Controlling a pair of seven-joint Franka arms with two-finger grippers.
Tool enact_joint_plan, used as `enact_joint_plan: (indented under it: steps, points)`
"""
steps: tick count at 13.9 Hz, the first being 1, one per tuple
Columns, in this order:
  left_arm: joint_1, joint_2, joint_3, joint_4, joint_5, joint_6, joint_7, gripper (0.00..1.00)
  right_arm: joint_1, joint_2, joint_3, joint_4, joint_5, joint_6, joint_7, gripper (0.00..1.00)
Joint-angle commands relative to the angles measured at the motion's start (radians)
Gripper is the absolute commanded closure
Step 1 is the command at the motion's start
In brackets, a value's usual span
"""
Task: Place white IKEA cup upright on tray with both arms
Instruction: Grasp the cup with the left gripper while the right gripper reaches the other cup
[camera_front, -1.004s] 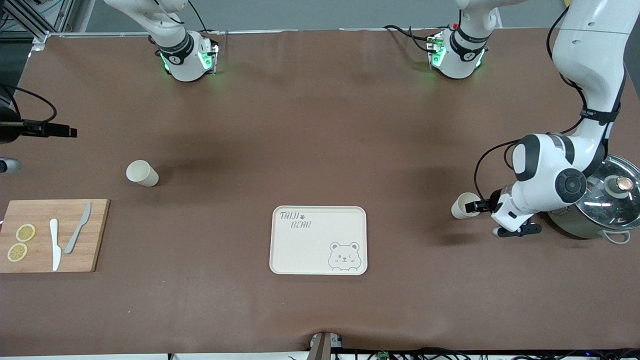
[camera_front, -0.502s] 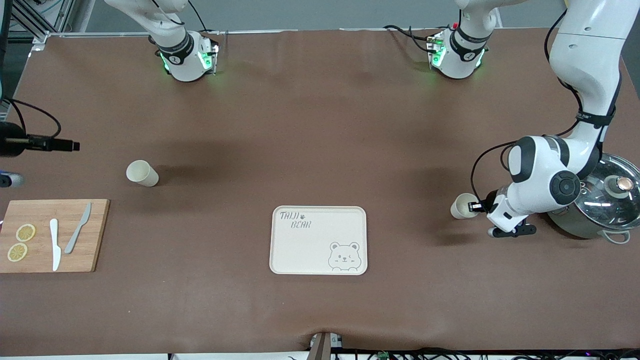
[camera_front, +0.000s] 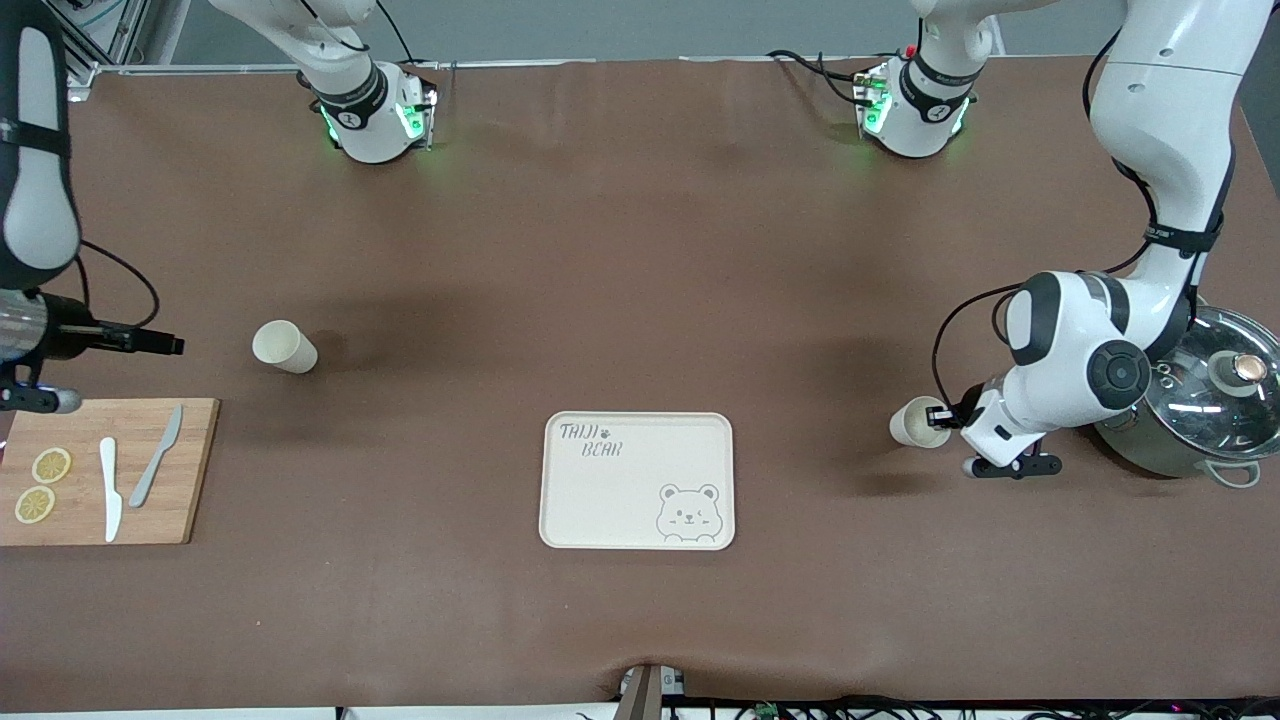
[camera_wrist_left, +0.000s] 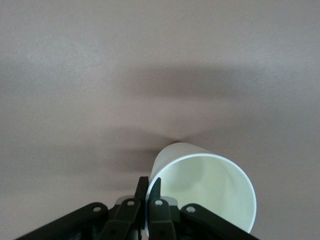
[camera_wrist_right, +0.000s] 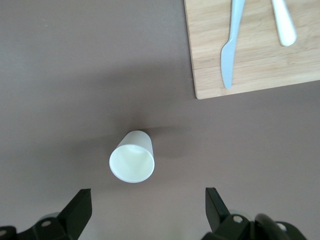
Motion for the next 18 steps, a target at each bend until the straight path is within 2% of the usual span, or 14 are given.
enact_joint_plan:
  steps: [1,3,5,7,9,11,15,18]
  points:
    - [0.004,-0.017,0.002,0.028,-0.005,-0.044,-0.001,1.00,-0.013,-0.104,0.015,-0.226,0.014,0.177,0.013,0.02]
    - [-0.004,-0.017,0.001,0.060,-0.003,-0.069,-0.003,1.00,-0.017,-0.099,0.013,-0.245,0.014,0.192,0.001,0.00]
    - [-0.025,-0.017,0.001,0.089,-0.005,-0.070,-0.003,1.00,-0.017,-0.134,0.013,-0.309,0.014,0.215,-0.004,0.00]
    - [-0.053,-0.013,0.002,0.134,-0.005,-0.075,-0.009,1.00,-0.031,-0.133,0.012,-0.309,0.014,0.199,-0.059,0.00]
    - [-0.097,0.007,0.002,0.204,-0.011,-0.142,-0.014,1.00,-0.039,-0.130,0.013,-0.346,0.046,0.298,-0.079,0.00]
    - [-0.129,0.033,0.004,0.267,-0.008,-0.184,-0.069,1.00,-0.045,-0.133,0.013,-0.406,0.127,0.404,-0.085,0.00]
    - [-0.263,0.076,0.014,0.349,-0.003,-0.185,-0.285,1.00,-0.036,-0.136,0.013,-0.519,0.133,0.636,-0.116,0.00]
    - [-0.327,0.157,0.016,0.422,0.000,-0.185,-0.441,1.00,-0.023,-0.130,0.015,-0.585,0.133,0.663,-0.197,0.00]
